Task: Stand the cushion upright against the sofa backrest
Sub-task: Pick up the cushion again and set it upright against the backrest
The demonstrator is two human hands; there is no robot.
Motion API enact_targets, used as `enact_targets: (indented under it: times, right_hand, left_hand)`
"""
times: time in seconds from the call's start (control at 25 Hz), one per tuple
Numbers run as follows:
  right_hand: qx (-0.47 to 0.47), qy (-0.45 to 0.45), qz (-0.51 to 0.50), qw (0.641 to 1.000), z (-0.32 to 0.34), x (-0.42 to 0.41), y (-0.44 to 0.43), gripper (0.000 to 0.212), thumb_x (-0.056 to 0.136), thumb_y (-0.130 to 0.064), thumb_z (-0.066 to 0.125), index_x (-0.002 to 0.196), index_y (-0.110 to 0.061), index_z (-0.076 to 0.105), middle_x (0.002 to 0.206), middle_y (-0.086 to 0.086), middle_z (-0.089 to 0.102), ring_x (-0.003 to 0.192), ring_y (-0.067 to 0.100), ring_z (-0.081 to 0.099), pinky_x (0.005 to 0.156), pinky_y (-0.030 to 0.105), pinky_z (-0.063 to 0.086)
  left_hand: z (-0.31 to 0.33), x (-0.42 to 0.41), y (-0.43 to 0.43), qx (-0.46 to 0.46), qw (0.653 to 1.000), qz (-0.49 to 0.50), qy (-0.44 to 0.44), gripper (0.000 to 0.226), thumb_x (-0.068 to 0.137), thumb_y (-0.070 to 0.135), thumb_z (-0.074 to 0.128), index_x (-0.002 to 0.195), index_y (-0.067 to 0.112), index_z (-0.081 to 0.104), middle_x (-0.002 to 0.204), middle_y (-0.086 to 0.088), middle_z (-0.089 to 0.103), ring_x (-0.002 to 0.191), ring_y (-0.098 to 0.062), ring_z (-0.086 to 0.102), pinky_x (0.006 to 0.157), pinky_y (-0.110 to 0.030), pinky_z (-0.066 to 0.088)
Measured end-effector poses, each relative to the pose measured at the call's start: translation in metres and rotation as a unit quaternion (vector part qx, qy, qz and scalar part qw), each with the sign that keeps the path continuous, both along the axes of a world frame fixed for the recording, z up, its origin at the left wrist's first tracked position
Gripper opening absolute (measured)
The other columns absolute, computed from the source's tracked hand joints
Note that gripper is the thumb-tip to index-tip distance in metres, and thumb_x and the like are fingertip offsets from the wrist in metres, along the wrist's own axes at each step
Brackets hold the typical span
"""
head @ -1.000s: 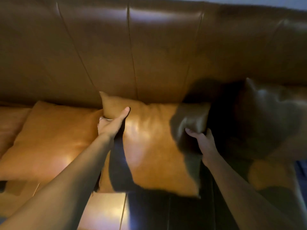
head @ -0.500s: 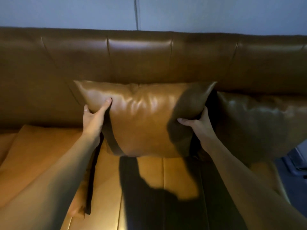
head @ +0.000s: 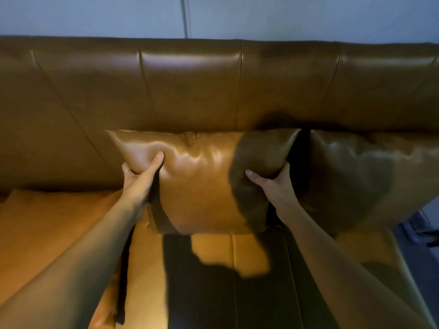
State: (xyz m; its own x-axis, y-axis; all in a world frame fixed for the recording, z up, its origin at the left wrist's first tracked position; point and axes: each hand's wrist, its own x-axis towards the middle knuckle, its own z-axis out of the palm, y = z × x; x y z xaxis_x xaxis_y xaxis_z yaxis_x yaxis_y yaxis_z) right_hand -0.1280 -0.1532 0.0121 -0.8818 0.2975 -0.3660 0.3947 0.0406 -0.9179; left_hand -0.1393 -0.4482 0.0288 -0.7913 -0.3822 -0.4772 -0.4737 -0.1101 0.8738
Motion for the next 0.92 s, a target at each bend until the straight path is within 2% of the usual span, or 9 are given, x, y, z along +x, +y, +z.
enact_targets:
  times: [0.12,0.28,0.4,0.52,0.64,0.76,0.92]
  right_hand:
    - [0.036,-0.020,-0.006,0.999,0.001,-0.004,-0.005,0.117,0.068,-0.047,0.087,0.157,-0.031,0.013,0.153,0.006,0.041,0.138,0.033,0.042,0.113,0.057,0.035]
    - [0.135,-0.042,-0.003,0.990,0.013,0.001,-0.008,0.114,0.072,-0.053,0.083,0.158,-0.024,0.014,0.153,0.010,0.041,0.138,0.037,0.043,0.112,0.053,0.038]
    - [0.250,-0.032,0.006,0.968,0.029,0.014,-0.016,0.109,0.081,-0.052,0.076,0.159,-0.020,0.006,0.159,0.015,0.031,0.141,0.041,0.038,0.110,0.054,0.037]
    - [0.363,0.021,0.050,0.930,0.050,0.034,-0.026,0.099,0.089,-0.052,0.066,0.159,-0.026,0.001,0.163,0.015,0.021,0.144,0.043,0.030,0.111,0.062,0.034]
    - [0.439,0.074,0.093,0.891,0.083,0.060,-0.047,0.087,0.095,-0.053,0.058,0.159,-0.025,0.008,0.164,0.013,0.021,0.146,0.041,0.029,0.112,0.062,0.033]
    - [0.478,0.160,0.092,0.859,0.128,0.094,-0.076,0.076,0.098,-0.051,0.051,0.160,-0.021,0.017,0.162,0.015,0.029,0.146,0.037,0.033,0.111,0.060,0.037]
    - [0.495,0.185,0.135,0.838,0.186,0.130,-0.118,0.070,0.102,-0.056,0.035,0.160,-0.026,0.012,0.168,0.009,0.019,0.153,0.032,0.017,0.120,0.057,0.020]
  left_hand:
    - [0.002,-0.007,-0.002,-0.012,1.000,-0.016,-0.024,0.116,0.076,0.064,0.076,0.160,0.034,0.001,0.160,-0.004,0.035,0.144,-0.039,0.034,0.108,-0.069,0.035]
    - [0.009,-0.002,-0.003,-0.053,0.998,-0.023,-0.027,0.123,0.069,0.071,0.076,0.160,0.030,0.005,0.155,-0.008,0.042,0.141,-0.037,0.040,0.114,-0.058,0.035]
    - [0.025,0.009,-0.004,-0.153,0.988,-0.021,0.003,0.126,0.066,0.073,0.075,0.160,0.031,0.002,0.156,-0.012,0.043,0.141,-0.039,0.041,0.116,-0.054,0.034]
    - [0.055,0.029,-0.007,-0.288,0.955,-0.049,0.046,0.125,0.062,0.080,0.070,0.160,0.034,0.006,0.157,-0.011,0.040,0.141,-0.039,0.041,0.112,-0.057,0.037]
    - [0.092,0.060,-0.017,-0.406,0.908,-0.068,0.081,0.111,0.070,0.080,0.063,0.159,0.033,0.015,0.160,-0.010,0.036,0.143,-0.037,0.039,0.110,-0.060,0.038]
    - [0.136,0.099,-0.027,-0.465,0.877,-0.059,0.109,0.099,0.078,0.080,0.054,0.157,0.030,0.024,0.160,-0.010,0.038,0.145,-0.034,0.037,0.109,-0.061,0.038]
    - [0.182,0.158,-0.042,-0.509,0.850,-0.040,0.132,0.077,0.095,0.073,0.030,0.158,0.029,0.027,0.164,-0.010,0.033,0.151,-0.030,0.026,0.117,-0.062,0.025]
